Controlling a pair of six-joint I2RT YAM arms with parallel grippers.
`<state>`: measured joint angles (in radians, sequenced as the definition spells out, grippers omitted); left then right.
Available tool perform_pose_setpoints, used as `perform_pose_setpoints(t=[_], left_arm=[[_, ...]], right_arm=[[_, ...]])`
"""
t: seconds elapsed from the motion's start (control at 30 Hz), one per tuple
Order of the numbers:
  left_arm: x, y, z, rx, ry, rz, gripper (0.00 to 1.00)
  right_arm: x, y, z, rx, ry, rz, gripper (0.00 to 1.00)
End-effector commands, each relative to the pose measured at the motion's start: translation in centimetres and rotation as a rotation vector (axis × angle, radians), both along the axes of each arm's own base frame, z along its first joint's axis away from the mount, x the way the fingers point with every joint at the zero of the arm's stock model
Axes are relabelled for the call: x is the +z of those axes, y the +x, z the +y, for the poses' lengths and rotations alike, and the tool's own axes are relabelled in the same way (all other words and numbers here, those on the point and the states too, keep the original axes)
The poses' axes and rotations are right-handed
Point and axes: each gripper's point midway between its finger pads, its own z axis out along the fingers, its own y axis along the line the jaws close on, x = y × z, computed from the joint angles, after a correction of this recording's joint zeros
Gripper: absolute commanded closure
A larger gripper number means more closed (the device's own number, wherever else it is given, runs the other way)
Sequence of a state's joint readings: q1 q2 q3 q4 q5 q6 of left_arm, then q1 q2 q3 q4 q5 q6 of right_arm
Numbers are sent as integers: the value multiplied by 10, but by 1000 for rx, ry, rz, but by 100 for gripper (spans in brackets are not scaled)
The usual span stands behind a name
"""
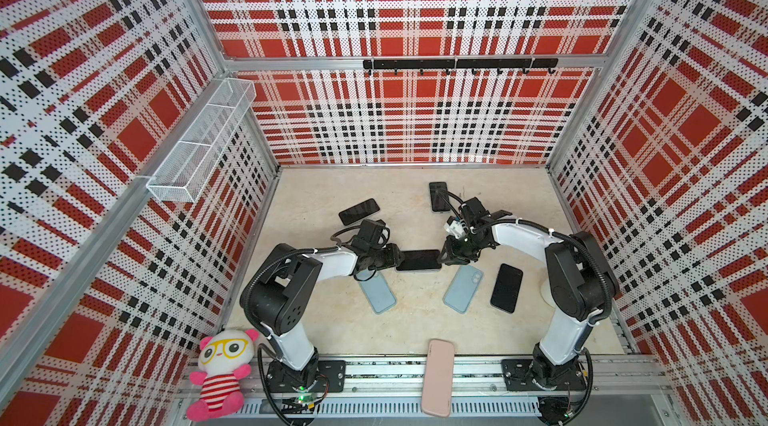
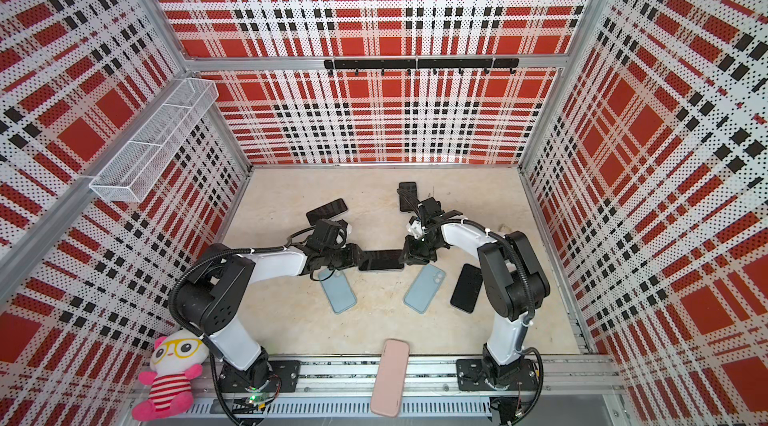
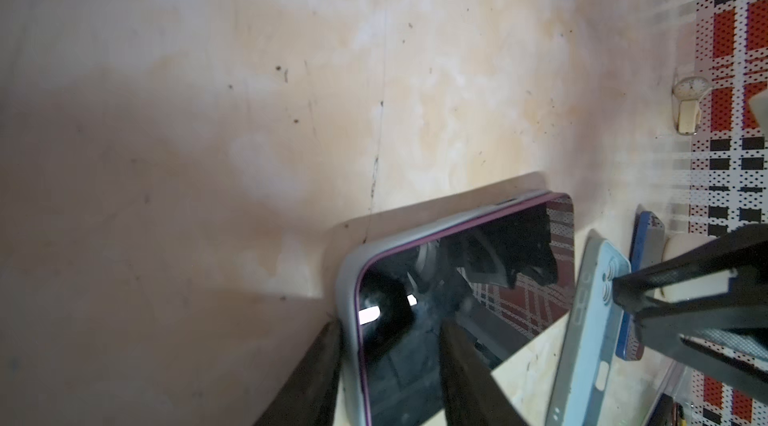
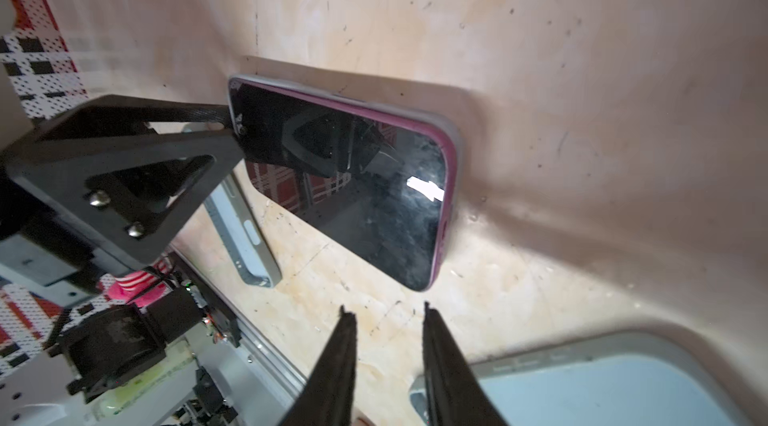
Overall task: Put the phone into the phone case
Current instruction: 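Press the phone down into the case with both grippers at opposite ends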
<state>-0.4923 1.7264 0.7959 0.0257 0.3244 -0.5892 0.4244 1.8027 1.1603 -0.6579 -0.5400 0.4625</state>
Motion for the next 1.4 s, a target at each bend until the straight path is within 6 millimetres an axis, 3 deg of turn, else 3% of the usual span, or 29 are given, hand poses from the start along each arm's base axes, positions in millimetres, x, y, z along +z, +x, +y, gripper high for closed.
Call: perform_pose_setpoints(t=[0.0,0.27,0.8,1.03,1.37], left_arm=[[-26,-17,8,-2,71,88,58],[-28,-19,5,-11,74,102,63],[-29,-17,-1,-28,87,109,67],[-30,-18,1,-22,91,111,68],[-32,-17,1,-22,90,115,70]], right_arm=[[-11,-5,-5,19,-52,9,74],[-29,-6,-1,27,-70,22,80],[-42,-7,14,56,-119,6,87],[-19,5,-10,11,-174,-66,81],[-31,7,0,25,-139,-44,83]])
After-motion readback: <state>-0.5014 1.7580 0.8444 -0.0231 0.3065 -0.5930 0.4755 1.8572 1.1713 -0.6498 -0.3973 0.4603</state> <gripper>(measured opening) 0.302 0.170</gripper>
